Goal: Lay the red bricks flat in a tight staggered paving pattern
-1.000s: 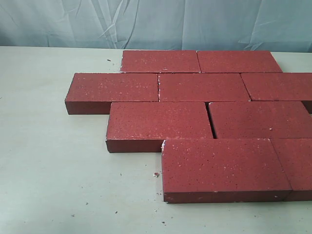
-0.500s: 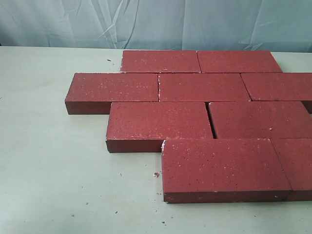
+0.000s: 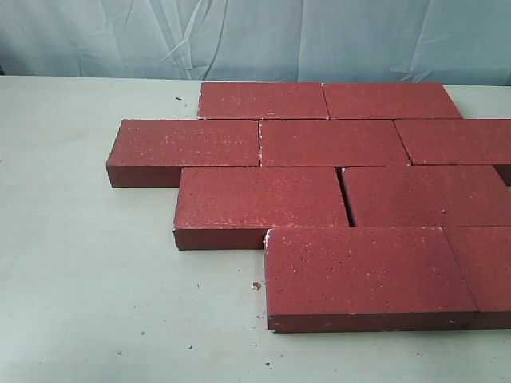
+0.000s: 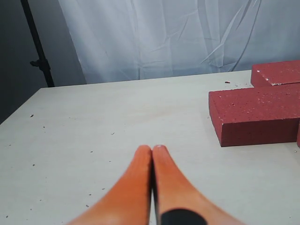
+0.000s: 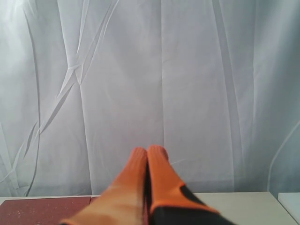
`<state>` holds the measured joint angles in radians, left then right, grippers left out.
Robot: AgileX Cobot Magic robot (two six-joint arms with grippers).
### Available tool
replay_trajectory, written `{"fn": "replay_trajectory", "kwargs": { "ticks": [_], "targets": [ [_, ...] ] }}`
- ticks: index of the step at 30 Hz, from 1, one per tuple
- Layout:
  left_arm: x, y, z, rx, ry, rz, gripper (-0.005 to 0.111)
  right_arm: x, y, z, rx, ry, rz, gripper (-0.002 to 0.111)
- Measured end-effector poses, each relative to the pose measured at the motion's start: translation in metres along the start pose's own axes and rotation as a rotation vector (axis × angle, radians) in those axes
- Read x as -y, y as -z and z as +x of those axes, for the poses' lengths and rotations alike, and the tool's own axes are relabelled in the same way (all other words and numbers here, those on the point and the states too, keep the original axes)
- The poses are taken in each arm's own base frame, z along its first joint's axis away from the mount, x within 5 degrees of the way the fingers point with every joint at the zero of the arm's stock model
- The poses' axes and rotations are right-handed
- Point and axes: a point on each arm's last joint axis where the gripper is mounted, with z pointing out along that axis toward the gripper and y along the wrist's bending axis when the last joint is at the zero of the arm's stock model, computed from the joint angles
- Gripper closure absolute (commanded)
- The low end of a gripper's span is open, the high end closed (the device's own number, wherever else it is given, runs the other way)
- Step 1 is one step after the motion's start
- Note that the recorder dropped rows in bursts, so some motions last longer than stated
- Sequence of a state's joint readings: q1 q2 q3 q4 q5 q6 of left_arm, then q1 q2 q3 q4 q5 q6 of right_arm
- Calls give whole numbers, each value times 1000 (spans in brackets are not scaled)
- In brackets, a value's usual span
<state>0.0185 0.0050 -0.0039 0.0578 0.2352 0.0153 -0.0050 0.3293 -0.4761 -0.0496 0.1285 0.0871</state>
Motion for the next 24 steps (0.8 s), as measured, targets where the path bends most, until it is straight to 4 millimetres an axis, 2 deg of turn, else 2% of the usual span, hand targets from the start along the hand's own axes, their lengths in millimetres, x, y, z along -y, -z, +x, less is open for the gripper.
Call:
{"fn": "replay_trajectory", "kwargs": {
  "ticks": [10,16,24],
  "targets": [
    [0,0,0,0,0,0,107,0,0,1,-9,4,1,109],
    [0,0,0,0,0,0,107,1,0,9,-95,20,12,109],
    [0,0,0,0,0,0,107,2,-1,21,-117,23,11,109]
  ]
}}
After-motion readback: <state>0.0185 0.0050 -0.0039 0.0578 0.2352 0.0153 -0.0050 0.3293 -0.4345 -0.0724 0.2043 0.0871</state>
